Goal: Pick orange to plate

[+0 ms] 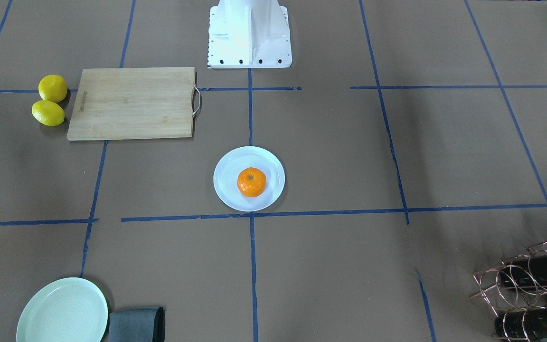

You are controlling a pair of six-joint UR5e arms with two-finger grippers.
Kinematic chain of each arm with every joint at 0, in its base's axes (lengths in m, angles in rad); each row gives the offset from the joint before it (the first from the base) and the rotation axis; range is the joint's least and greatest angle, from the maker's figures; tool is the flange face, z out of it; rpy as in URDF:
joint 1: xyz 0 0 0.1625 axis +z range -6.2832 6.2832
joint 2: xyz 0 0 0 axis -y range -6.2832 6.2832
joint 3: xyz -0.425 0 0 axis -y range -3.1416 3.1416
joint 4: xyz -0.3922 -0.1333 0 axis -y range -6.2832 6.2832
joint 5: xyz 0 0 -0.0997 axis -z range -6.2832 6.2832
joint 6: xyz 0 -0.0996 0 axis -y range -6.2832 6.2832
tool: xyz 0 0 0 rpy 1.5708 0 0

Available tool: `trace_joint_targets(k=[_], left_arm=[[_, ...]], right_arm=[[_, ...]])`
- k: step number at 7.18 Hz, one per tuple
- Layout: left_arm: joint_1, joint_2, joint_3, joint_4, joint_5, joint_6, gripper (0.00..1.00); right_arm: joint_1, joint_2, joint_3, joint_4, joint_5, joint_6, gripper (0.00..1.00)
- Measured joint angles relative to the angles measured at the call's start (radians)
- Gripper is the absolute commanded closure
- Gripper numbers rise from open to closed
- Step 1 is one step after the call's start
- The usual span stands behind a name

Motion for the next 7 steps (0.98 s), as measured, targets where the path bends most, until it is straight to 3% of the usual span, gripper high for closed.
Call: trace_joint_targets(k=[3,7], left_arm=[[-0.002,-0.001,-0.002,0.001,0.011,-0.006,0.00],[-0.005,-0.001,-0.002,0.001,0.011,-0.006,0.00]], right_arm=[[0.123,-0.056,-0.141,0.035,0.043,-0.148,0.00],[0.163,-0.105,-0.174,0.087,0.047,-0.153,0.00]])
